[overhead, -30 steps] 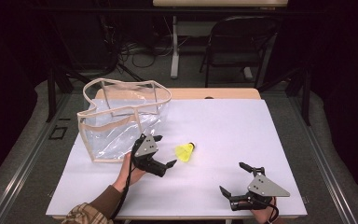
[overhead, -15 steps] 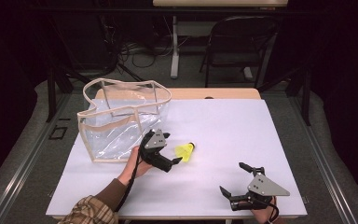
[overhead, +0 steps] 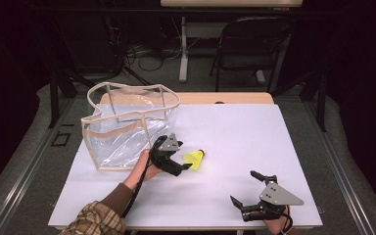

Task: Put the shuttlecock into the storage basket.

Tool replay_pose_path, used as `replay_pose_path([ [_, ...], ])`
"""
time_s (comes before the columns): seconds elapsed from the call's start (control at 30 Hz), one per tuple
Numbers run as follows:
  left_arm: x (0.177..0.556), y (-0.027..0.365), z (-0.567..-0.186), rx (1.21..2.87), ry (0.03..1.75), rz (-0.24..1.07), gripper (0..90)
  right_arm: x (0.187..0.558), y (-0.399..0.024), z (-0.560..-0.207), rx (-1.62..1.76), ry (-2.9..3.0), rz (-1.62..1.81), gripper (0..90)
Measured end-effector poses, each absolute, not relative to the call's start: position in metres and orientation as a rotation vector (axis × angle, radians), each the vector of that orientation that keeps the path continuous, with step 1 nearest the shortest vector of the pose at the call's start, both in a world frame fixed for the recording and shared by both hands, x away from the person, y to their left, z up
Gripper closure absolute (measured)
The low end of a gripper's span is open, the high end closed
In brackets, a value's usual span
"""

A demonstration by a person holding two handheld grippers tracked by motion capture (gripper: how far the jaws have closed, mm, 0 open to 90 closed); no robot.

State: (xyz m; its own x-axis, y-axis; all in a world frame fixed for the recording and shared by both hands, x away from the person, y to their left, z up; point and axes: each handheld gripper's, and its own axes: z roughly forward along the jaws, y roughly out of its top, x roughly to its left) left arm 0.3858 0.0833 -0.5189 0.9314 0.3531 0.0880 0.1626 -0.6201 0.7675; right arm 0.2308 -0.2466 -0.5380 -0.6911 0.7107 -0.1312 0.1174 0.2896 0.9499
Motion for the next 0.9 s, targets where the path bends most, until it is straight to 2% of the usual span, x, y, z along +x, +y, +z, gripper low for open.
replay_pose_path([
  [0.43, 0.395, 0.074, -0.525, 2.327, 0.396, 0.340, 36.9, 0.232, -0.246, -0.539, 0.739, 2.035, 1.410, 0.0],
  [0.73, 0.399, 0.067, -0.531, 2.375, 0.377, 0.298, 48.6, 0.233, -0.245, -0.540, 0.746, 2.049, 1.408, 0.0],
  [0.9, 0.400, 0.065, -0.533, 2.386, 0.371, 0.320, 54.8, 0.233, -0.245, -0.540, 0.747, 2.056, 1.404, 0.0],
])
